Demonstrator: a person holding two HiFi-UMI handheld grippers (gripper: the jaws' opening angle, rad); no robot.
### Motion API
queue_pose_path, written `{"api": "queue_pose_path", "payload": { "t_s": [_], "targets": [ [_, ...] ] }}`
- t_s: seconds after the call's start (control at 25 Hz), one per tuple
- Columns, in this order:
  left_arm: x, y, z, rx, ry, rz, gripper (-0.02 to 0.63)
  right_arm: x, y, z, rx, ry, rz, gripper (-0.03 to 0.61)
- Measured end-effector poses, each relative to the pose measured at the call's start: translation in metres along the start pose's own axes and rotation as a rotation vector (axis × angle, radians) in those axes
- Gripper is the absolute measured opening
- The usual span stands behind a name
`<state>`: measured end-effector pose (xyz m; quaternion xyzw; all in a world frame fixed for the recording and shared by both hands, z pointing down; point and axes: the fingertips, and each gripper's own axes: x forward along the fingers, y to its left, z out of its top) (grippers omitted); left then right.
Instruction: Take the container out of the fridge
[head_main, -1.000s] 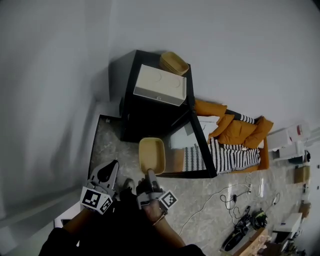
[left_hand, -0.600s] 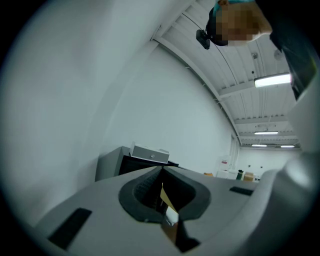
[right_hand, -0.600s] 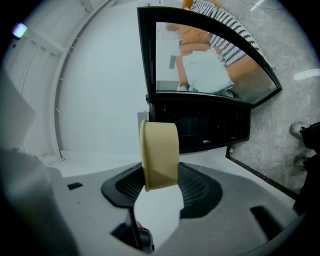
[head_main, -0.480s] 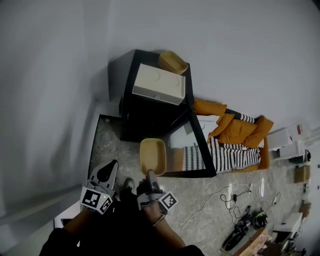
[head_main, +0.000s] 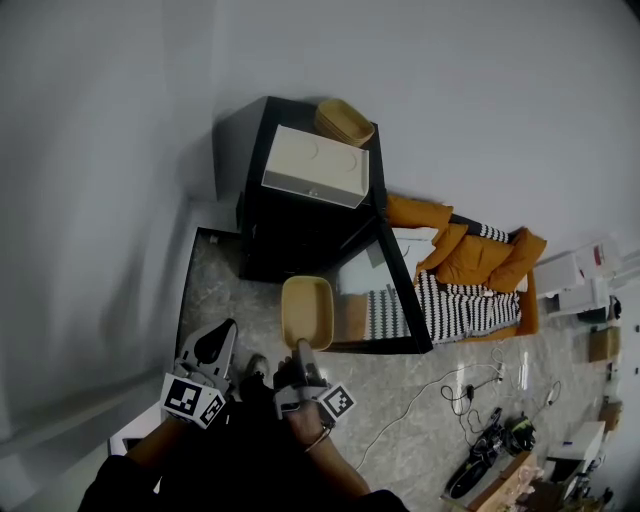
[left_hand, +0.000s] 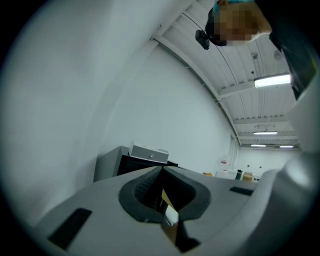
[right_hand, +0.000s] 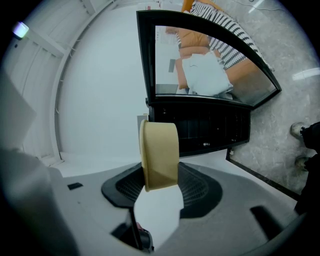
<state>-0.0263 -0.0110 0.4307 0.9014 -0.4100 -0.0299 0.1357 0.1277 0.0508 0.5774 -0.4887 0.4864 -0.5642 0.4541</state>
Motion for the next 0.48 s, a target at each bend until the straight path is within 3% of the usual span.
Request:
{"api": "queue_pose_path", "payload": {
  "t_s": [0.48],
  "targets": [
    [0.0003, 0.0053, 0.0028, 0.001, 0.001, -0.001, 0.005, 0.0044, -0.001, -0.001, 0.005, -0.015, -0.001, 0.193]
  ]
}}
